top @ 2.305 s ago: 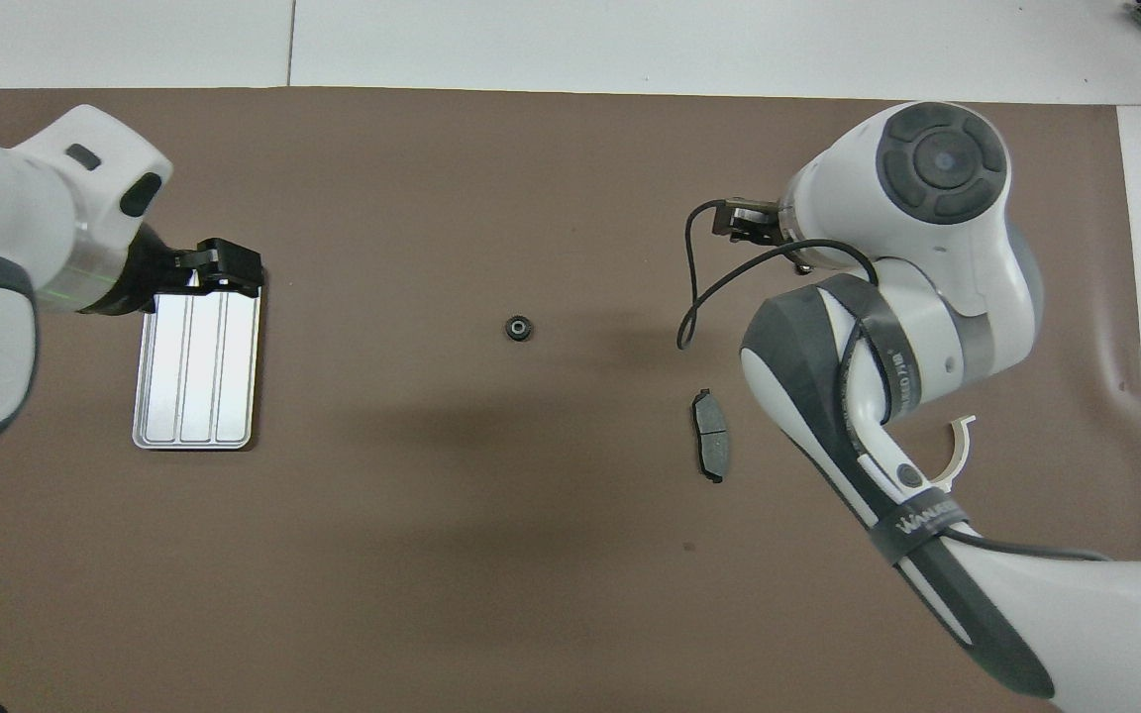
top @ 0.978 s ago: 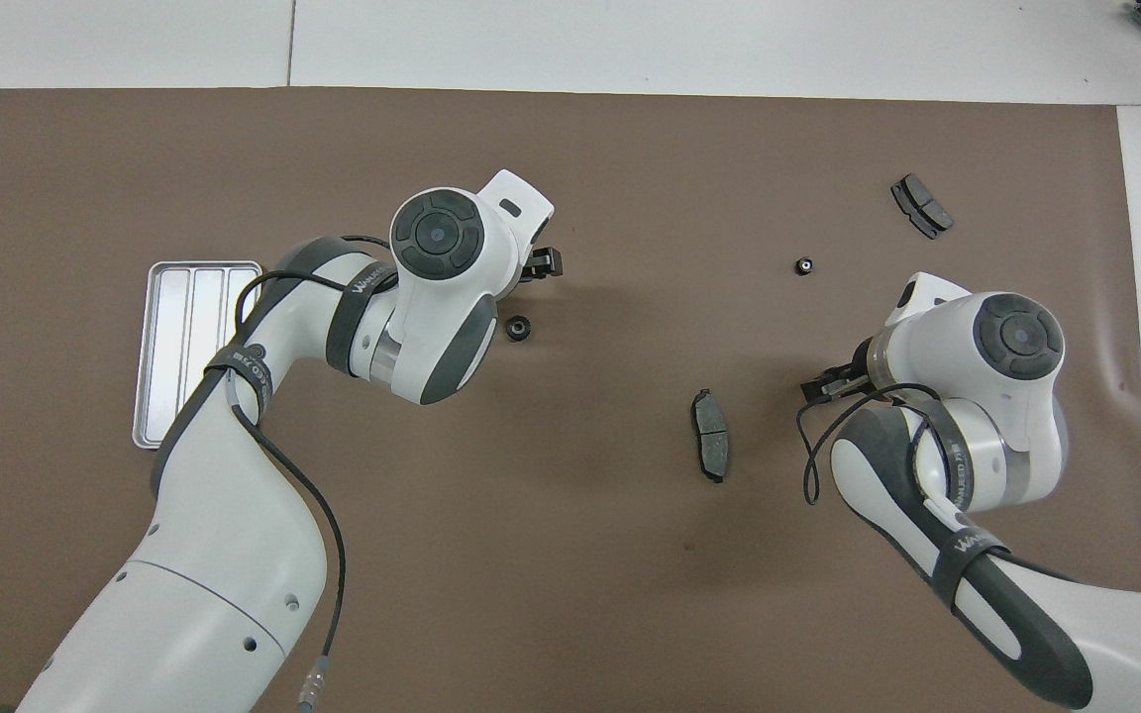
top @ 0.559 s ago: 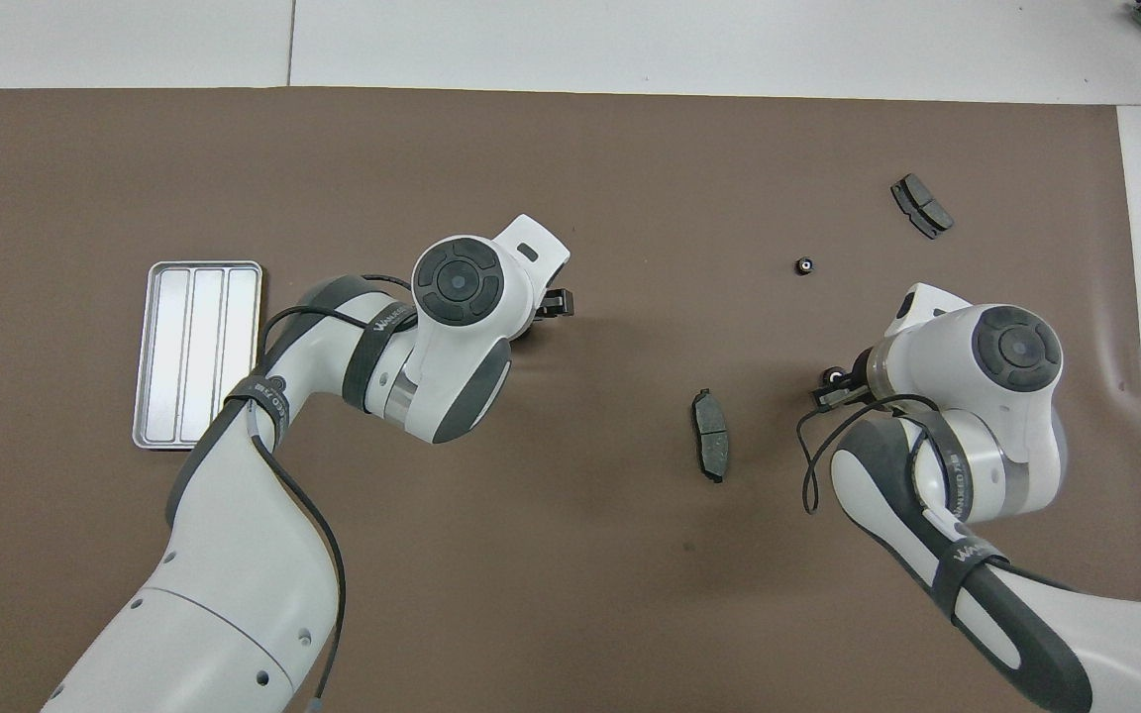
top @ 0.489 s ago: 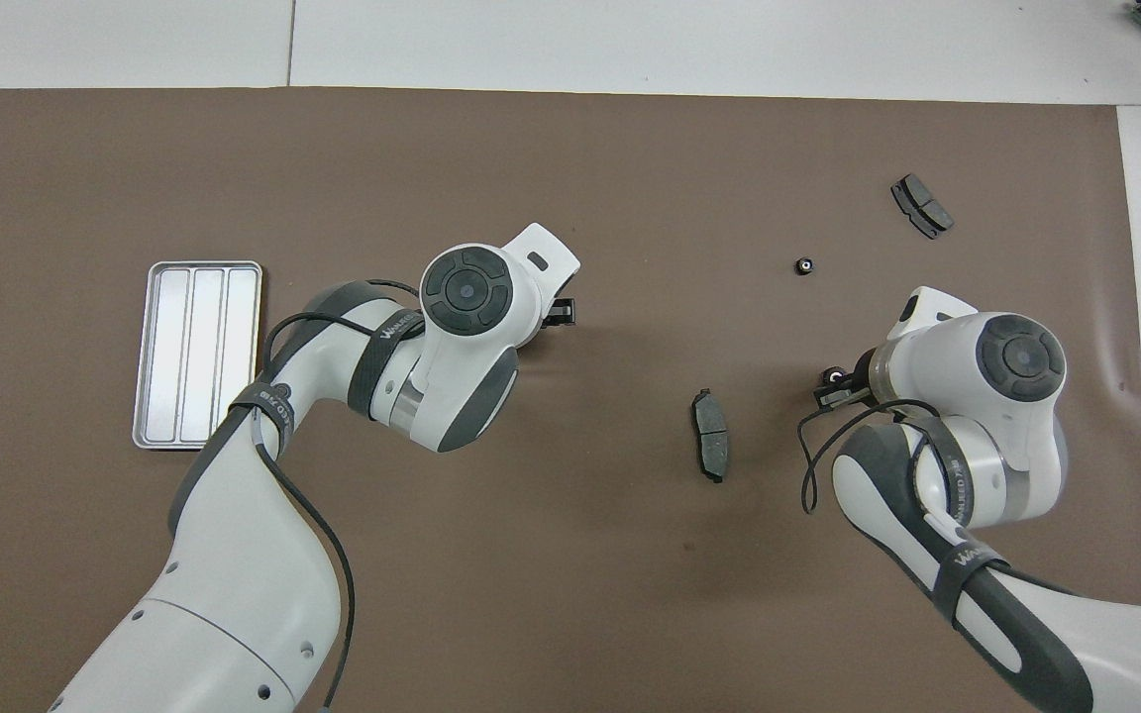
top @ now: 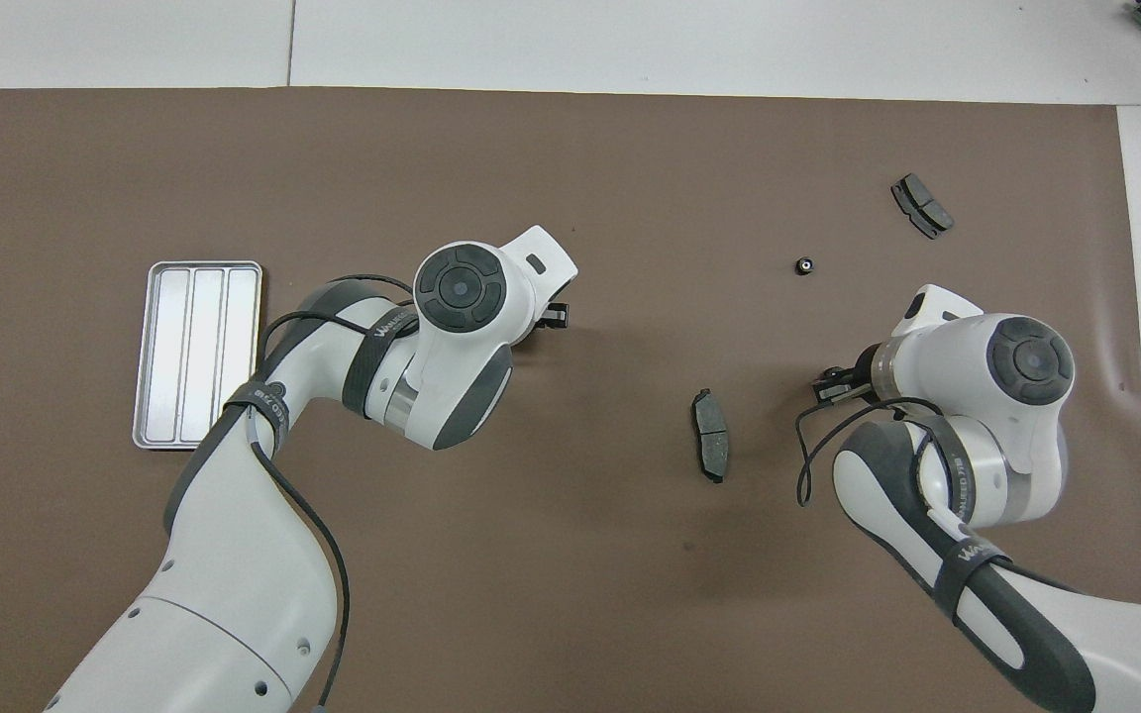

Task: Pick bearing gear from pile to tray
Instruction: 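Close the left gripper on the center gear and lift it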

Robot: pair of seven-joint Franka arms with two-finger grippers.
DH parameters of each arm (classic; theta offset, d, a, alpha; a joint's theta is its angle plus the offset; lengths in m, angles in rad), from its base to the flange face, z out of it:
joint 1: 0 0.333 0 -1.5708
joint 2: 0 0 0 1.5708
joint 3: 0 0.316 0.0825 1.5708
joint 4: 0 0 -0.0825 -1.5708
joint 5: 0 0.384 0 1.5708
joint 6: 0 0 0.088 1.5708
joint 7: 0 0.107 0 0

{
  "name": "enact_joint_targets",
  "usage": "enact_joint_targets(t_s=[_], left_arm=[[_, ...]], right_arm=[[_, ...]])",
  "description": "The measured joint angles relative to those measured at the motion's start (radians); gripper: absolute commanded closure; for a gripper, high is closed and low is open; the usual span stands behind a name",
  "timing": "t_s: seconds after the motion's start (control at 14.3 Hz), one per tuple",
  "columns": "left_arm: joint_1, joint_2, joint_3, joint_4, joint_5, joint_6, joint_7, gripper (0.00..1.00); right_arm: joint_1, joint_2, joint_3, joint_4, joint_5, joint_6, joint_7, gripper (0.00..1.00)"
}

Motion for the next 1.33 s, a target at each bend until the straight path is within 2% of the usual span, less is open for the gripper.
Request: enact_joint_targets(t_s=[0.14,0.21,0.35,0.49,0.56,0.63,0.7,0.98,1.12,1.33], left_arm=[[0.0,0.0,0.0,-0.008,0.0,0.0,0.024,0.44],[0.0,0.0,0.0,-0.01,0.0,0.0,0.035,0.5],[0.0,0.0,0.001,-0.012,0.0,0.0,0.048,0.69],[0.0,-0.001,0.001,-0.013,0.0,0.0,0.054,0.93],[0.0,-0.001,0.001,-0.014,0.0,0.0,0.056,1.0],[0.0,-0.002,0.001,-0.014,0.0,-0.001,0.059,1.0],[0.0,-0.002,0.001,-0.015,0.0,-0.003,0.061,1.0],[0.002,-0.004,0.006,-0.012,0.0,-0.017,0.062,1.0],[0.025,-0.011,0.018,0.026,0.0,-0.087,0.068,1.0],[0.132,-0.019,0.024,0.095,0.0,-0.167,0.123,1.0]], right_arm=[[0.0,0.0,0.0,-0.001,0.0,0.005,0.0,0.5],[0.0,0.0,0.0,-0.001,0.001,0.011,0.0,0.5],[0.0,0.0,0.0,-0.005,0.001,0.022,0.0,0.51],[0.0,0.0,0.0,-0.008,0.001,0.024,0.0,0.56],[0.0,0.0,0.0,-0.008,0.001,0.025,0.0,0.66],[0.0,0.0,0.0,-0.009,0.001,0.025,0.0,0.85],[-0.001,0.0,0.0,-0.008,0.001,0.026,0.0,1.0],[0.0,-0.001,0.0,-0.007,0.002,0.026,0.006,1.0],[0.001,-0.001,0.003,0.008,0.003,0.013,0.039,1.0],[0.002,-0.026,0.011,0.12,0.003,-0.14,0.172,1.0]])
